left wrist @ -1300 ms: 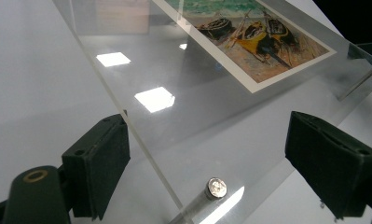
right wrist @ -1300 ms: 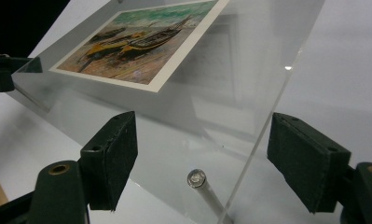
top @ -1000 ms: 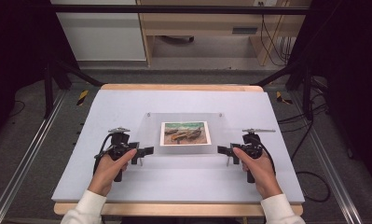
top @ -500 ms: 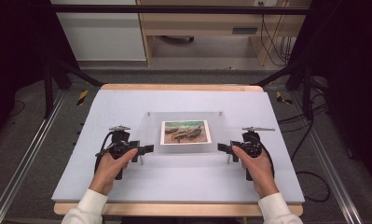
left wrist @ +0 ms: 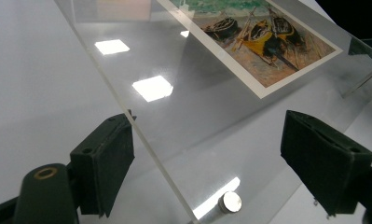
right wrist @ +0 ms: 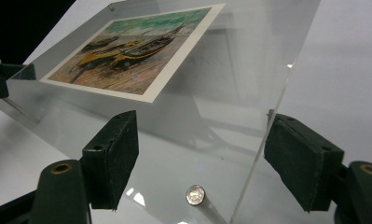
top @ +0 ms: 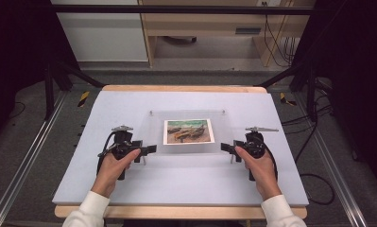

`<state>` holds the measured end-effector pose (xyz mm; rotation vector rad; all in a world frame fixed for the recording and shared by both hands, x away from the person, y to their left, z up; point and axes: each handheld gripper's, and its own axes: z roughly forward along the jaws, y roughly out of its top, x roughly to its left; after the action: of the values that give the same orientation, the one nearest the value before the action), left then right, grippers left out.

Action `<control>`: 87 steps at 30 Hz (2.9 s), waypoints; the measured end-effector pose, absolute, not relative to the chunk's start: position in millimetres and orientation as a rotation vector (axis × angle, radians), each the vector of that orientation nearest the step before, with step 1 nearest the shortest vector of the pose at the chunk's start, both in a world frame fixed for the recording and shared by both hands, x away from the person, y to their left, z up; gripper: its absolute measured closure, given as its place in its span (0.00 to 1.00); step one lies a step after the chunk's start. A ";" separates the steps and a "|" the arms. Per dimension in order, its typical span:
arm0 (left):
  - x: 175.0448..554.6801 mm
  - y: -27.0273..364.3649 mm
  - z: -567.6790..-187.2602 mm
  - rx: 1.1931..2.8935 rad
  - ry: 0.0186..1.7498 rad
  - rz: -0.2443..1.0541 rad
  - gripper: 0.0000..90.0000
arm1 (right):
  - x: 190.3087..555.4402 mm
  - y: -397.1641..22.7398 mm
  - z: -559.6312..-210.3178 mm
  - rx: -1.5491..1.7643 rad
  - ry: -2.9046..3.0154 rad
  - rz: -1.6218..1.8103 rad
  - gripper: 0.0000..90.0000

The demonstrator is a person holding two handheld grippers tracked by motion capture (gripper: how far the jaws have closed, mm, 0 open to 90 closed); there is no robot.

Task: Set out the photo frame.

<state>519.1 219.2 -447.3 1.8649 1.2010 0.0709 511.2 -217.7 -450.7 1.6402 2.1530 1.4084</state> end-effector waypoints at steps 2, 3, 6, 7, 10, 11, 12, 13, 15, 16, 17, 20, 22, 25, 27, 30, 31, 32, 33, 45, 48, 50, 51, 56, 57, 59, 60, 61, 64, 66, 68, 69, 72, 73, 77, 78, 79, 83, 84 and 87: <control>517.9 219.5 -446.6 1.867 1.198 0.077 0.20 | 509.7 -217.5 -450.4 1.629 2.152 1.406 0.30; 517.2 219.6 -446.4 1.869 1.193 0.083 0.21 | 508.8 -217.6 -450.1 1.623 2.153 1.404 0.30; 514.2 220.7 -445.4 1.861 1.193 0.097 0.24 | 505.7 -218.0 -449.3 1.600 2.158 1.399 0.30; 513.1 220.7 -445.1 1.854 1.194 0.103 0.25 | 504.4 -218.1 -448.7 1.589 2.160 1.396 0.31; 509.6 220.7 -443.4 1.859 1.190 0.124 0.28 | 499.0 -217.8 -446.8 1.576 2.164 1.383 0.31; 508.7 220.7 -443.2 1.860 1.188 0.131 0.29 | 497.3 -218.2 -446.5 1.563 2.167 1.381 0.32; 507.3 220.5 -443.0 1.854 1.191 0.137 0.30 | 496.1 -218.1 -446.3 1.559 2.165 1.379 0.32; 505.9 220.8 -442.9 1.849 1.190 0.145 0.31 | 494.5 -218.6 -445.9 1.550 2.168 1.376 0.32; 503.6 220.8 -442.5 1.838 1.193 0.154 0.34 | 490.9 -219.0 -445.1 1.535 2.169 1.370 0.33; 502.7 221.1 -442.0 1.841 1.194 0.158 0.35 | 489.9 -219.2 -444.9 1.520 2.170 1.367 0.33; 501.8 221.0 -441.7 1.842 1.194 0.159 0.35 | 488.7 -219.1 -444.8 1.514 2.170 1.366 0.33; 499.0 221.1 -441.4 1.840 1.196 0.170 0.36 | 486.3 -218.3 -443.7 1.512 2.172 1.354 0.33; 497.1 221.3 -441.5 1.833 1.198 0.172 0.37 | 484.8 -218.5 -443.3 1.512 2.175 1.350 0.34; 494.2 222.1 -441.6 1.825 1.197 0.171 0.39 | 482.6 -219.3 -443.2 1.492 2.178 1.349 0.34; 491.8 222.2 -441.5 1.822 1.194 0.173 0.40 | 481.1 -219.6 -443.0 1.485 2.183 1.348 0.34; 488.8 221.0 -440.9 1.822 1.192 0.186 0.40 | 478.7 -220.0 -442.5 1.472 2.187 1.345 0.34; 488.2 221.2 -440.8 1.827 1.190 0.188 0.40 | 477.7 -220.0 -442.3 1.470 2.187 1.343 0.35; 487.8 221.4 -441.0 1.824 1.192 0.190 0.40 | 477.2 -220.1 -442.3 1.466 2.186 1.343 0.35; 487.4 221.3 -441.4 1.816 1.193 0.189 0.41 | 476.4 -219.8 -442.2 1.471 2.183 1.342 0.35; 482.3 220.3 -439.5 1.826 1.192 0.210 0.43 | 471.6 -219.4 -441.1 1.443 2.189 1.322 0.35; 480.7 220.0 -439.1 1.825 1.192 0.216 0.43 | 470.4 -219.0 -440.9 1.433 2.187 1.318 0.35; 480.1 220.5 -438.9 1.829 1.188 0.218 0.43 | 469.6 -219.0 -440.6 1.421 2.190 1.312 0.35; 479.8 220.8 -438.8 1.828 1.188 0.219 0.44 | 469.2 -218.9 -440.6 1.418 2.189 1.311 0.35; 477.8 220.4 -438.2 1.829 1.187 0.227 0.45 | 466.6 -218.4 -440.0 1.411 2.186 1.302 0.36; 477.5 220.0 -438.1 1.826 1.188 0.228 0.45 | 466.1 -218.4 -439.7 1.410 2.187 1.302 0.36; 477.0 220.4 -437.7 1.833 1.185 0.232 0.45 | 465.5 -218.1 -439.9 1.401 2.183 1.299 0.36; 476.7 220.2 -437.6 1.833 1.184 0.233 0.45 | 465.2 -218.2 -439.8 1.393 2.186 1.294 0.36; 476.4 220.2 -437.4 1.835 1.184 0.235 0.45 | 464.4 -217.9 -439.6 1.399 2.184 1.294 0.36; 475.6 219.9 -437.1 1.839 1.182 0.239 0.45 | 462.9 -217.7 -439.4 1.396 2.184 1.285 0.36; 474.8 219.5 -437.1 1.837 1.181 0.243 0.45 | 462.0 -217.3 -439.2 1.401 2.181 1.286 0.37; 474.1 219.4 -436.9 1.837 1.181 0.248 0.46 | 461.3 -217.4 -439.0 1.393 2.184 1.279 0.37; 473.9 219.4 -436.9 1.837 1.181 0.249 0.46 | 460.8 -217.4 -439.0 1.389 2.184 1.276 0.37; 472.8 219.0 -436.9 1.835 1.181 0.255 0.46 | 460.0 -217.2 -439.0 1.382 2.183 1.276 0.37; 472.5 218.9 -436.8 1.837 1.180 0.257 0.46 | 459.7 -217.1 -439.0 1.378 2.183 1.276 0.37; 471.1 218.9 -436.1 1.843 1.176 0.264 0.47 | 457.7 -216.6 -438.5 1.373 2.184 1.264 0.37; 470.6 218.7 -436.0 1.844 1.176 0.266 0.47 | 457.5 -216.7 -438.6 1.363 2.185 1.264 0.37; 470.2 218.5 -435.8 1.846 1.175 0.268 0.47 | 457.0 -216.6 -438.7 1.360 2.183 1.261 0.37; 468.2 218.0 -435.2 1.850 1.173 0.279 0.47 | 454.2 -215.7 -438.1 1.365 2.181 1.253 0.38; 467.8 218.2 -434.9 1.853 1.172 0.279 0.47 | 453.7 -215.8 -437.9 1.361 2.182 1.251 0.38; 466.2 217.8 -434.9 1.853 1.172 0.289 0.48 | 452.2 -215.7 -437.8 1.351 2.183 1.242 0.39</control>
<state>466.2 217.8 -434.9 1.8527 1.1716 0.2895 452.2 -215.7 -437.8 1.3508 2.1831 1.2423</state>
